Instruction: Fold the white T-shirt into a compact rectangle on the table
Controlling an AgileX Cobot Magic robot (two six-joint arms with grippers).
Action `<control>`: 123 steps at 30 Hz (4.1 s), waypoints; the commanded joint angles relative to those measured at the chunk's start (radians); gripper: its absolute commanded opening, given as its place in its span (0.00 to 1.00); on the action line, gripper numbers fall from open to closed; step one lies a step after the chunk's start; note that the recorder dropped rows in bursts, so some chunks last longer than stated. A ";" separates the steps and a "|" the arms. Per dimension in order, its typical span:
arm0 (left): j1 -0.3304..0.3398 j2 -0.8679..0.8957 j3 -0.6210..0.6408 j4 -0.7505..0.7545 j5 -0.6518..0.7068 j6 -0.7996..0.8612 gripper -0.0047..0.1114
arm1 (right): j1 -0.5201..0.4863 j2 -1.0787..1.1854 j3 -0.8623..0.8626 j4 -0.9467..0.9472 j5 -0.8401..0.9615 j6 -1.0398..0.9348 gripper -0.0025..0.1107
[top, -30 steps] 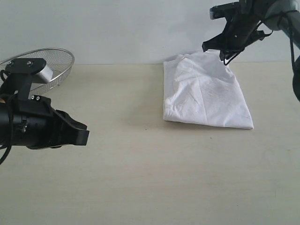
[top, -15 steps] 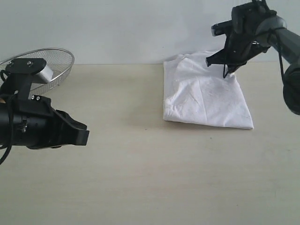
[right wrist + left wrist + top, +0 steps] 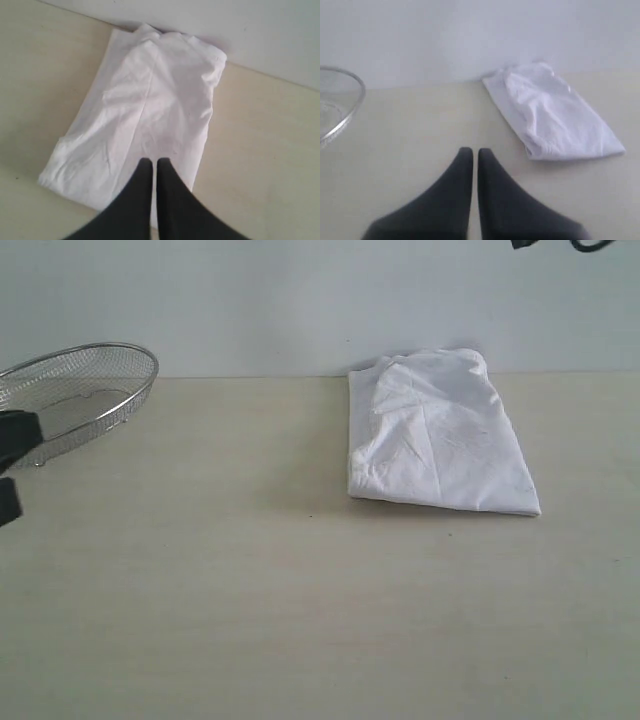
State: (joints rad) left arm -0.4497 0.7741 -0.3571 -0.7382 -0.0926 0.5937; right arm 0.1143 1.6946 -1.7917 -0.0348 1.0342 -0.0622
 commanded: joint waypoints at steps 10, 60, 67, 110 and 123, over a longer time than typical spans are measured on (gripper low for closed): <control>0.002 -0.226 0.220 -0.130 -0.147 0.010 0.08 | 0.286 -0.672 1.171 0.048 -1.063 -0.053 0.02; 0.002 -0.226 0.223 -0.130 -0.146 0.010 0.08 | -0.163 -1.592 1.771 0.082 -0.877 0.076 0.02; 0.002 -0.226 0.223 -0.130 -0.146 0.010 0.08 | -0.163 -1.602 1.792 0.082 -0.796 0.052 0.02; 0.359 -0.745 0.223 -0.113 0.014 0.010 0.08 | -0.163 -1.695 1.792 0.082 -0.701 0.003 0.02; 0.371 -0.774 0.229 0.295 0.292 -0.553 0.08 | -0.163 -1.695 1.792 0.081 -0.701 0.003 0.02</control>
State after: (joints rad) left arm -0.0810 0.0029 -0.1349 -0.7156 0.1649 0.0896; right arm -0.0470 0.0042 0.0001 0.0440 0.3374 -0.0553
